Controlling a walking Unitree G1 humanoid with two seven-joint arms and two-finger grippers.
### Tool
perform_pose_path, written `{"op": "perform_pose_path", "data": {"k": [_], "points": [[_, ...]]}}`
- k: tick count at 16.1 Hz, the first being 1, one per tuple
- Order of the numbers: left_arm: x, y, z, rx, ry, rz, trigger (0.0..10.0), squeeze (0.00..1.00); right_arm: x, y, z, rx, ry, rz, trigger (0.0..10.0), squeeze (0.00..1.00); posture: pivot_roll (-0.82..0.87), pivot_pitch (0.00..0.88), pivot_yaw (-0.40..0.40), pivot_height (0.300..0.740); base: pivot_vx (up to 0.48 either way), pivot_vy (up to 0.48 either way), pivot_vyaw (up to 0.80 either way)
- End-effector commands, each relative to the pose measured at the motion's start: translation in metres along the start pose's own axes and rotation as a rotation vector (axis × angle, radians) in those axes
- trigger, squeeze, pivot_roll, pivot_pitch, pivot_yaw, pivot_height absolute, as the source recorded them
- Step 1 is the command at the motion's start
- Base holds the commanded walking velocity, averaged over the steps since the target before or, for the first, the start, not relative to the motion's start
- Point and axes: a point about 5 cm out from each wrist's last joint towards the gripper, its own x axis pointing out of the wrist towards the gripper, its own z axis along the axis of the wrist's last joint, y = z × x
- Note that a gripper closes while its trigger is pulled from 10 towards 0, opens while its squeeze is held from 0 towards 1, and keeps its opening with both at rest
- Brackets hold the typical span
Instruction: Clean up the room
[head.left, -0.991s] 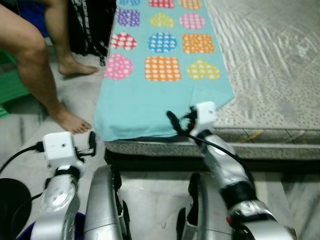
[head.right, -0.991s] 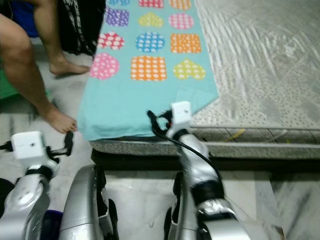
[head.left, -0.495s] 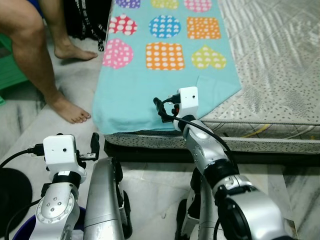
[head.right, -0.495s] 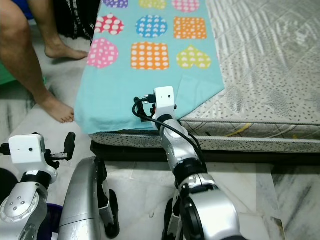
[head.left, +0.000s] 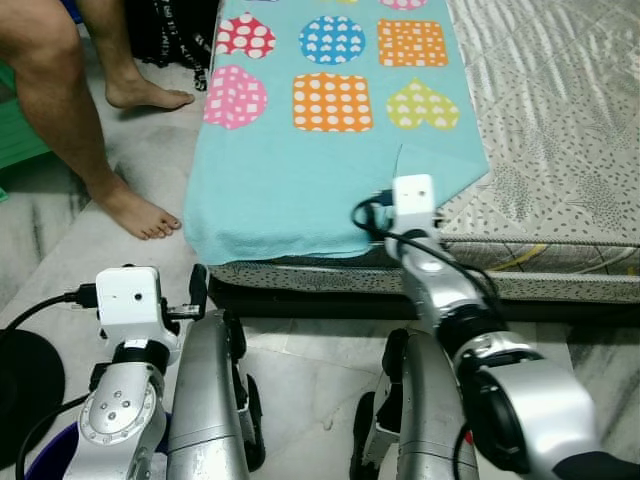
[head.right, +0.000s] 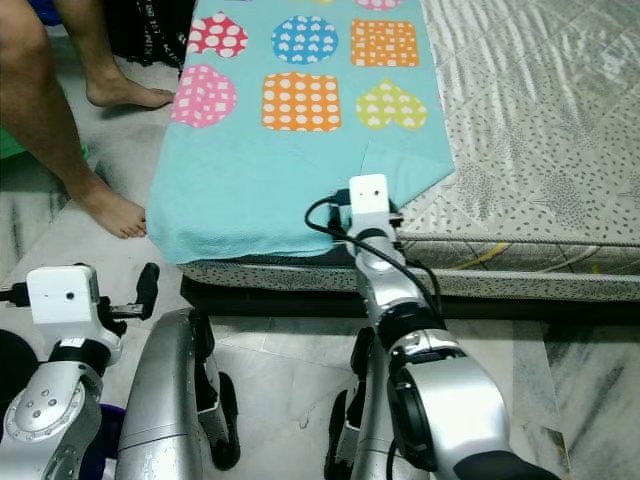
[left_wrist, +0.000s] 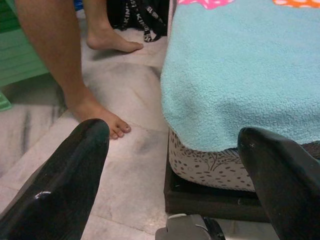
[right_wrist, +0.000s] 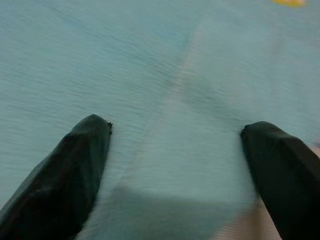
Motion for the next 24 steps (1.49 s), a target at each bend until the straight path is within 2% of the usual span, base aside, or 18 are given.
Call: {"op": "perform_pose_path", "data": {"k": [1,7,10,12,15,18,24], "points": [[-0.002,0.001,-0.004,0.007,0.023,0.013,10.0,0.00,-0.003,-0.010,-0.020,-0.024,0.079,-0.047,10.0,0.00,0.28,0.349,-0.071,0.519,0.000,0.000,0.00],[0.002,0.002,-0.003,0.003,0.014,0.017,10.0,0.00,-0.005,-0.029,-0.025,0.032,0.083,-0.173,10.0,0.00,0.27,0.327,-0.070,0.519,0.000,0.000,0.00],[0.003,0.003,-0.003,0.003,0.010,0.019,10.0,0.00,-0.008,-0.043,-0.034,0.054,0.103,-0.230,10.0,0.00,0.27,0.316,-0.073,0.519,0.000,0.000,0.00],[0.005,0.004,-0.003,0.003,0.005,0.023,10.0,0.00,-0.014,-0.061,-0.046,0.087,0.125,-0.289,10.0,0.00,0.26,0.306,-0.073,0.519,0.000,0.000,0.00],[0.007,0.003,-0.002,-0.005,-0.003,0.017,10.0,0.00,-0.022,-0.074,-0.060,0.151,0.142,-0.327,10.0,0.00,0.24,0.295,-0.069,0.519,0.000,0.000,0.00],[0.009,0.002,-0.002,-0.010,-0.009,0.011,10.0,0.00,-0.028,-0.076,-0.071,0.216,0.160,-0.322,10.0,0.00,0.23,0.284,-0.063,0.519,0.000,0.000,0.00],[0.011,-0.001,-0.004,-0.031,-0.001,-0.006,10.0,0.00,-0.044,-0.073,-0.085,0.251,0.173,-0.291,10.0,0.00,0.21,0.277,-0.049,0.519,0.000,0.000,0.00]]}}
